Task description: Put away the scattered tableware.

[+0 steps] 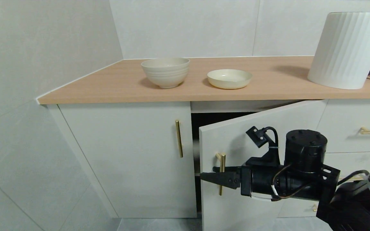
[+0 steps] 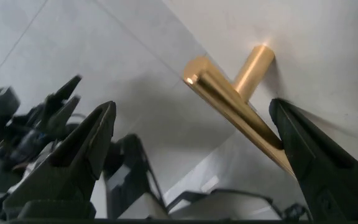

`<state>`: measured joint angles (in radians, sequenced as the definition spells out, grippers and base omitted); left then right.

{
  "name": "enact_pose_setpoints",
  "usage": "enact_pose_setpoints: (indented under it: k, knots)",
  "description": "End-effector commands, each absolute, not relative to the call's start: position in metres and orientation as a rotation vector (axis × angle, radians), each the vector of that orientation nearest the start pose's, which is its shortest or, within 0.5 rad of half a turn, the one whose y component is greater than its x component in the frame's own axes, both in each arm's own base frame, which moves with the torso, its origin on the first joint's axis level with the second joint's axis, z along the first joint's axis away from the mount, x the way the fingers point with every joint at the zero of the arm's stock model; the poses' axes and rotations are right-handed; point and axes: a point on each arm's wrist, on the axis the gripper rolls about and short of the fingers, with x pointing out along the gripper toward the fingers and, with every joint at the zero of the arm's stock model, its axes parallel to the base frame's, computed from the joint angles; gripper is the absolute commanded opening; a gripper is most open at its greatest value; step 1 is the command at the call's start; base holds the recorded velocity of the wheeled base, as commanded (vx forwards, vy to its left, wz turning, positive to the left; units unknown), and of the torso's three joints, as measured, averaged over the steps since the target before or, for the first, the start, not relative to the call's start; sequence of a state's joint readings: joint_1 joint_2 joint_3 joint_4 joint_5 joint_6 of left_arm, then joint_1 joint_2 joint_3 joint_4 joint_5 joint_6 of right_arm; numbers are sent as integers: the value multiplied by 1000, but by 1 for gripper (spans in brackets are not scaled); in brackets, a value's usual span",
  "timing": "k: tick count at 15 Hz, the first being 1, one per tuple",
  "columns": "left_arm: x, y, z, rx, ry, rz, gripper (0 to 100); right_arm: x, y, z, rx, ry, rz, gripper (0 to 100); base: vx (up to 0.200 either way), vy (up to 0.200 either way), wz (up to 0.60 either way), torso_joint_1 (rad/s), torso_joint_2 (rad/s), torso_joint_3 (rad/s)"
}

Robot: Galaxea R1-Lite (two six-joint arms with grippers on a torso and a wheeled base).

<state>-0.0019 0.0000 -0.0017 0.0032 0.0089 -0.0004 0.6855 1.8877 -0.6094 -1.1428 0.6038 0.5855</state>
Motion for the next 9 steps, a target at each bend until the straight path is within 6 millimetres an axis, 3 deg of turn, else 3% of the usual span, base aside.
enact_pose_setpoints:
  k: [1, 6, 8, 9]
  knots:
    - [-23, 0, 76, 9, 2, 8, 100, 217, 203, 135, 494, 501, 1239, 100, 0, 0, 0, 0, 0, 0]
    - [-23, 0, 76, 21, 2, 3, 100, 200, 196, 130, 490, 466, 1273, 100, 0, 0, 0, 0, 0, 0]
    - [-26, -2, 90, 16, -80, -96, 100, 199, 195, 130, 490, 463, 1274, 100, 0, 0, 0, 0, 0, 0]
    - [-32, -5, 109, 24, -117, -226, 100, 199, 195, 130, 489, 462, 1274, 100, 0, 0, 0, 0, 0, 0]
